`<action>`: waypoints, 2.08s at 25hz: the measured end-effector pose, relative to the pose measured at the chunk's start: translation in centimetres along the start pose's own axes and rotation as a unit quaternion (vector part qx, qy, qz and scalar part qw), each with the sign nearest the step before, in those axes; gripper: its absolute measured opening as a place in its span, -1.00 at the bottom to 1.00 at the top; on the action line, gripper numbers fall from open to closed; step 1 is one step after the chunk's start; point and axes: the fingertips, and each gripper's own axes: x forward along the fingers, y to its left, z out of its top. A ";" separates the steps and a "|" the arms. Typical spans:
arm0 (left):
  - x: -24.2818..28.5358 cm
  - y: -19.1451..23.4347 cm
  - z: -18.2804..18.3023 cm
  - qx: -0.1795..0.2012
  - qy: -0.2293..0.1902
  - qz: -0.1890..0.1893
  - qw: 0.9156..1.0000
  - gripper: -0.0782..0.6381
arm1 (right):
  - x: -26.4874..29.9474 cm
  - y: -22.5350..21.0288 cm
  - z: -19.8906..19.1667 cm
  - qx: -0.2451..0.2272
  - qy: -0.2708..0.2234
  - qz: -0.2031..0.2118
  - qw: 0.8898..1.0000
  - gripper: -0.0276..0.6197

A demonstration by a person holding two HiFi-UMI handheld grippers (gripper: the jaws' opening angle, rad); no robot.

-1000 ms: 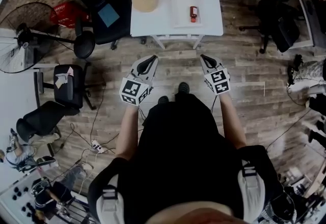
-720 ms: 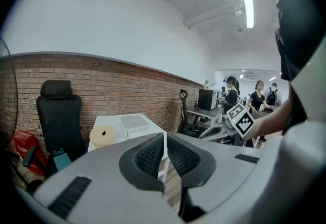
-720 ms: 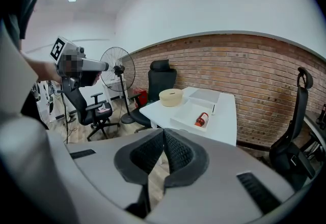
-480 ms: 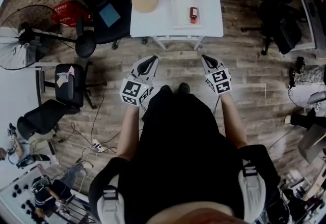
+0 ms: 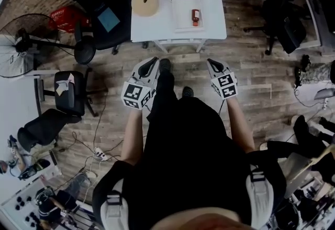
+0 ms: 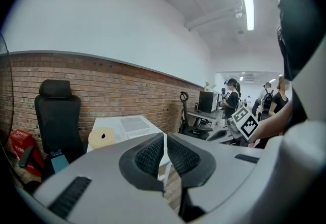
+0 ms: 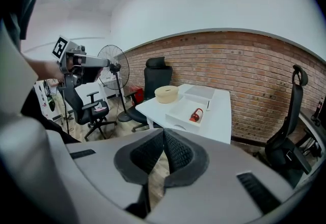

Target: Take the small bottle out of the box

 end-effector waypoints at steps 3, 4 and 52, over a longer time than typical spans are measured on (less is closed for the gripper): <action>0.8 1.0 0.3 0.002 -0.001 -0.008 1.000 -0.69 | 0.6 -0.5 0.4 0.004 0.007 -0.008 1.000 -0.92; 1.0 1.4 0.3 0.003 -0.001 -0.010 1.000 -0.69 | 1.0 -0.7 0.6 0.005 0.009 -0.011 1.000 -0.92; 14.3 17.3 4.0 0.030 0.018 -0.182 0.983 -0.69 | 16.8 -4.0 8.9 0.092 0.053 -0.103 0.989 -0.92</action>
